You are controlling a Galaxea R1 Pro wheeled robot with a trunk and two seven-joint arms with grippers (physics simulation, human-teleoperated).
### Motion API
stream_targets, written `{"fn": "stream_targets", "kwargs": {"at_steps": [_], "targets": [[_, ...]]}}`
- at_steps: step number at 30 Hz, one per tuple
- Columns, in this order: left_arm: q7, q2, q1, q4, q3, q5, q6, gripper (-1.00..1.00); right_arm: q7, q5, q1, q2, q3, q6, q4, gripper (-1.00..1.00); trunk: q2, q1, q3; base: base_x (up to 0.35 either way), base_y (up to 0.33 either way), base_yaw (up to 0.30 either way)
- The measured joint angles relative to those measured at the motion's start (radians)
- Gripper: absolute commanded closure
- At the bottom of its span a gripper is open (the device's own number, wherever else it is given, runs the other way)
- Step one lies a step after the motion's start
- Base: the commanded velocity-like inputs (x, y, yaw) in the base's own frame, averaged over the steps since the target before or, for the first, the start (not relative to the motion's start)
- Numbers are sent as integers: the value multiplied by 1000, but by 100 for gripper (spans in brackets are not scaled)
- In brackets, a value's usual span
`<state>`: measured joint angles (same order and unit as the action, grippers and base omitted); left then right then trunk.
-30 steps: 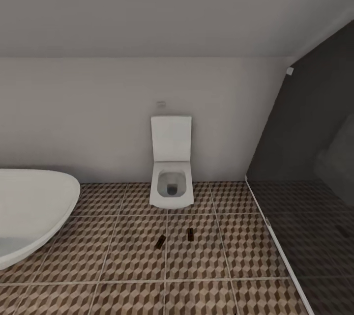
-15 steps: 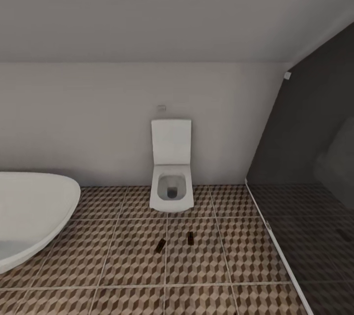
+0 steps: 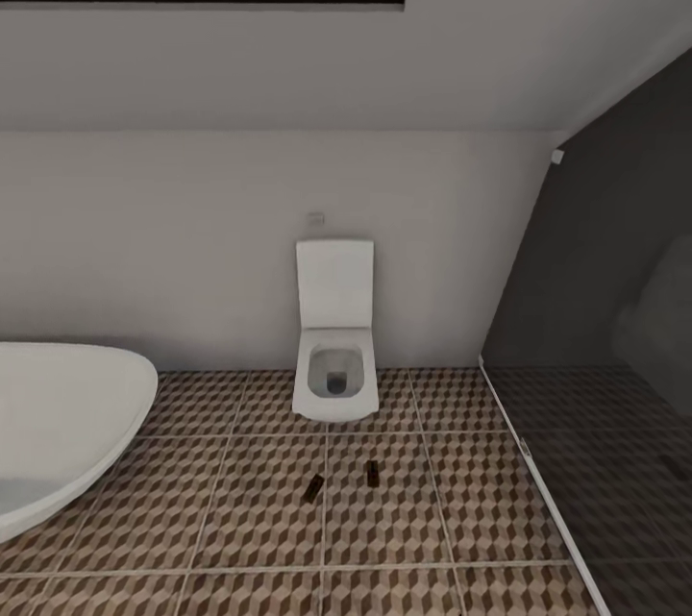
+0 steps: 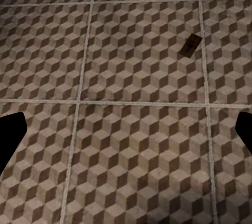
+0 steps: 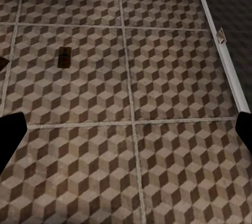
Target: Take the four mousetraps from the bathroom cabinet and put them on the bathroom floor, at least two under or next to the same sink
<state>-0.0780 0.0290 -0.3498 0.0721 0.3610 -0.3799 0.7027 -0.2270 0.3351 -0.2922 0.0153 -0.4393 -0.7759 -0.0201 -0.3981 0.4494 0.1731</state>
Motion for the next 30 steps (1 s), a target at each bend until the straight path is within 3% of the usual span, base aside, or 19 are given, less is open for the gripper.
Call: {"fn": "stream_targets", "kwargs": {"at_steps": [30], "targets": [[0, 0, 0, 0, 0, 0, 0, -100, 0, 0, 0, 1, 0, 0, 0, -100, 0, 0, -47, 0, 0, 0]]}}
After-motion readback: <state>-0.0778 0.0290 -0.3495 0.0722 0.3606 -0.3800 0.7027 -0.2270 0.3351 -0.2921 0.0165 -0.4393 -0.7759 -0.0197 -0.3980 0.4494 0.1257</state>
